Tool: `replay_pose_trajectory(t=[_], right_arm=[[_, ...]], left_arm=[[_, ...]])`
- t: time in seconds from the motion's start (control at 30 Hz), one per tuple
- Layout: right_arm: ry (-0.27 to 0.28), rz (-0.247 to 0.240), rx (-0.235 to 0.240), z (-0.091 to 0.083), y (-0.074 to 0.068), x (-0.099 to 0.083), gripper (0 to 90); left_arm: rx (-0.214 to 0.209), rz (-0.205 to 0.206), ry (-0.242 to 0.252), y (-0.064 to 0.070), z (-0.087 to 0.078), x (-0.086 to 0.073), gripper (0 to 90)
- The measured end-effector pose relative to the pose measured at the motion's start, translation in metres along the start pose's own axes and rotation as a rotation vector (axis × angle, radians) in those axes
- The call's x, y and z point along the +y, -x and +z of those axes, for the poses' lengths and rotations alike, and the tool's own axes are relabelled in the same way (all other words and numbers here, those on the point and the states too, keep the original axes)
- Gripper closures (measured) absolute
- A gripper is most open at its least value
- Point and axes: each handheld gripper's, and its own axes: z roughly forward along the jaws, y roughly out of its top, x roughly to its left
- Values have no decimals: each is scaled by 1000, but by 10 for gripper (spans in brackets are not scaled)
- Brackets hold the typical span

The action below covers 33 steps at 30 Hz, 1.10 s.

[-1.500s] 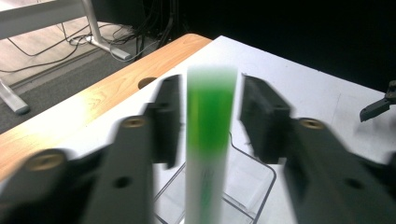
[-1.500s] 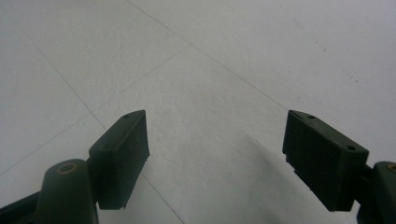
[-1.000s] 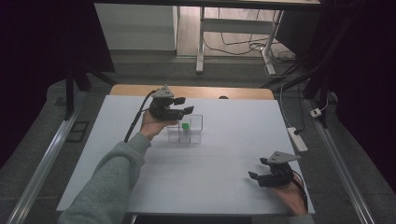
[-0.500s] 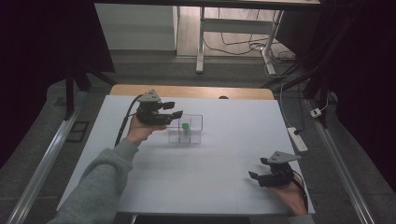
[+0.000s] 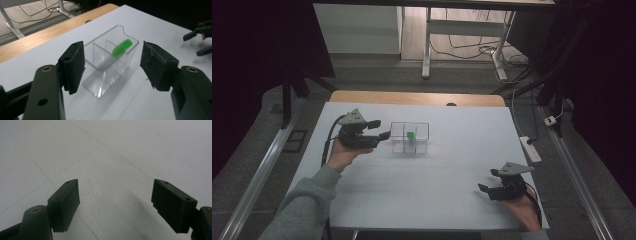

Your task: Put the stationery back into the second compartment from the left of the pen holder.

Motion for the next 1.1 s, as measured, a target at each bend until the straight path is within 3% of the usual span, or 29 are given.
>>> replay_pose_trajectory(t=[0.47, 0.83, 1.1], right_arm=[[0, 0, 4, 0, 0, 0, 223], [28, 10, -7, -5, 3, 0, 223], [35, 11, -9, -8, 4, 0, 223]], left_arm=[[46, 33, -69, 21, -20, -35, 235], [77, 14, -94, 32, -31, -63, 201], [83, -32, -130, 35, -36, -95, 197]])
